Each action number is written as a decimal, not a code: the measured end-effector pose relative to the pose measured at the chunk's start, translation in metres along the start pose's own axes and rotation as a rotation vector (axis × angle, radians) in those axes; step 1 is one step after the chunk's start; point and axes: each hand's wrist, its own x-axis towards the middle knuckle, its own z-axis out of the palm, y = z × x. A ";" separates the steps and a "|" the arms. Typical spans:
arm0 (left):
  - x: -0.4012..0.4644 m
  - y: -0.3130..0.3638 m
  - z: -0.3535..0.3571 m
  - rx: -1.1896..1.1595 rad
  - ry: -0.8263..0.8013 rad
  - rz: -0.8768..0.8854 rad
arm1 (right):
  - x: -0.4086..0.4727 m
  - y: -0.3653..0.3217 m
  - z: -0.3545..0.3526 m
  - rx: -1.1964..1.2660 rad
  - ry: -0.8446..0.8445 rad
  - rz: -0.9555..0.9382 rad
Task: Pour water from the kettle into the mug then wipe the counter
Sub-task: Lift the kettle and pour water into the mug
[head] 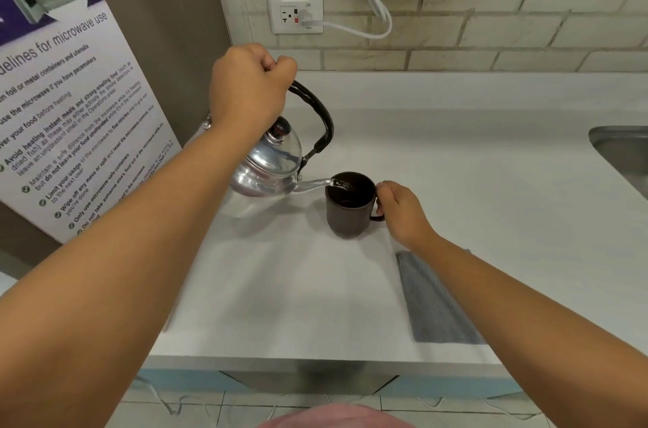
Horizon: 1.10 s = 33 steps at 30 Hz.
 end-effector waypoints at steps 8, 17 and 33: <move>0.003 0.007 0.002 0.033 -0.037 0.018 | 0.001 0.001 -0.001 0.006 -0.014 0.004; 0.006 0.016 0.006 0.094 -0.073 0.019 | 0.003 0.003 -0.001 0.015 -0.025 0.006; 0.007 0.028 0.012 0.148 -0.126 0.076 | 0.004 0.004 -0.002 0.026 -0.031 0.001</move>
